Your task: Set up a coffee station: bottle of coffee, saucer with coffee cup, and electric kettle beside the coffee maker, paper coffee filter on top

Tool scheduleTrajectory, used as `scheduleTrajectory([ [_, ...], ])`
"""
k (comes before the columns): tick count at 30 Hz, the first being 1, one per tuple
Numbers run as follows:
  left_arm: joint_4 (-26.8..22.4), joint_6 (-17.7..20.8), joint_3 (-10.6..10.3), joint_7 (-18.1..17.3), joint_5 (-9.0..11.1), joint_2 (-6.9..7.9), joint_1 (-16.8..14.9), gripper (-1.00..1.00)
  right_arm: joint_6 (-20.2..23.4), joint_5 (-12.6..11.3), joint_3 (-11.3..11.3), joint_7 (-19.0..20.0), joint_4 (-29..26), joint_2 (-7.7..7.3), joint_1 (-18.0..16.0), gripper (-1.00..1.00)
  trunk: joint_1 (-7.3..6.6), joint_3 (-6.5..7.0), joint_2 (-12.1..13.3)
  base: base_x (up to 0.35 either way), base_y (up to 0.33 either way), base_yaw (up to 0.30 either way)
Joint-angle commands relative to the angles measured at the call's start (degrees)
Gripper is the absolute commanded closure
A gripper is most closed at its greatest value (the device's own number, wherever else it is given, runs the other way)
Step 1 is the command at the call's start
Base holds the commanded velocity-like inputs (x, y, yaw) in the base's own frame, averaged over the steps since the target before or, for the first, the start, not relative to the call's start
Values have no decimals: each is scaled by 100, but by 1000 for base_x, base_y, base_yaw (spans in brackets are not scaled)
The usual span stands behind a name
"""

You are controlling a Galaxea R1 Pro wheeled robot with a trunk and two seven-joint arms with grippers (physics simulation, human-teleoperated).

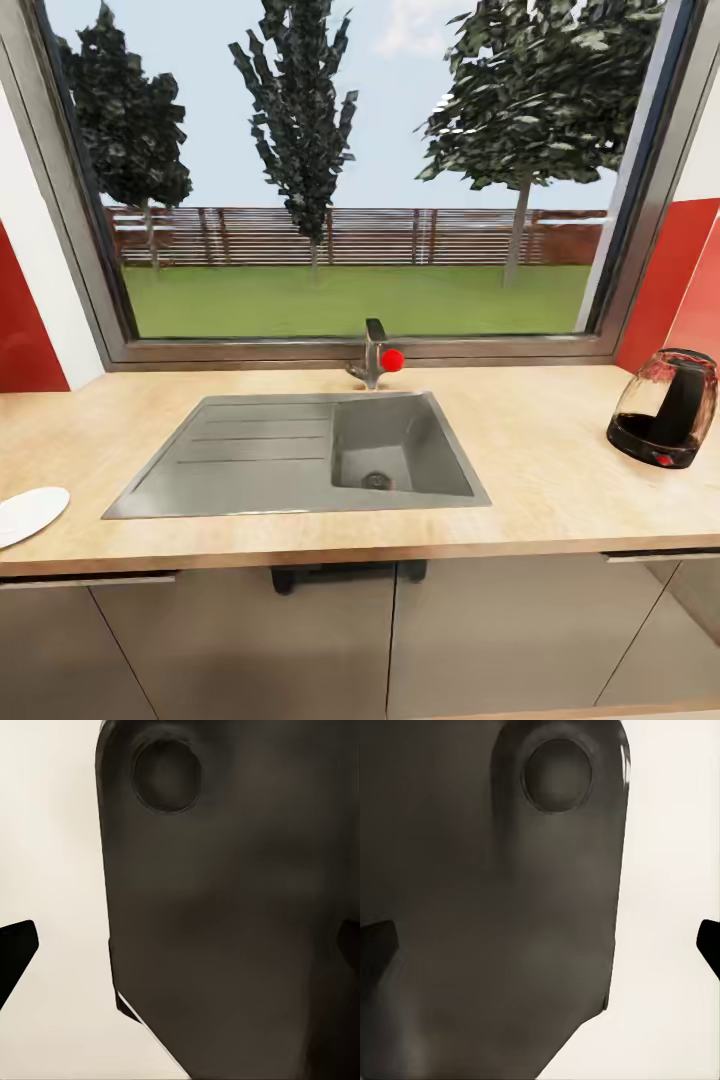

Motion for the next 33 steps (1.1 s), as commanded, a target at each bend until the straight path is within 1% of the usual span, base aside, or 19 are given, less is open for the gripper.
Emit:
scheduleTrajectory([
  [1,0,0,0,0,0,0,-1,-100,0,0,0,0,0,0,-1,-100,0,-3,-1,0,0,0],
  [2,-9,-9,9,-22,-14,-33,-1,-100,31,1,9,22,-34,33,33,-100,0,-3,-1,0,0,0],
  [5,11,-9,9,-22,-24,-30,2,-100,34,2,9,22,-106,116,105,-100,0,-3,-1,0,0,0],
  [7,-55,-43,6,-18,-31,-7,7,-100,28,1,16,22,-172,176,47,-100,0,-3,-1,0,0,0],
  [8,-67,-53,7,-18,-26,-3,7,-100,28,1,17,23,-202,182,32,-100,0,-3,-1,0,0,0],
  [19,-88,-70,44,-18,19,-15,8,-100,6,4,16,22,-228,193,8,-100,0,-3,-1,0,0,0],
  [29,-101,-70,27,-18,26,-49,8,-100,-18,-5,-7,26,-237,193,8,-100,0,-3,-1,0,0,2],
  [33,-104,-127,27,-24,27,-51,8,-100,-25,5,6,28,-295,185,8,-100,0,-3,-1,0,0,127],
])
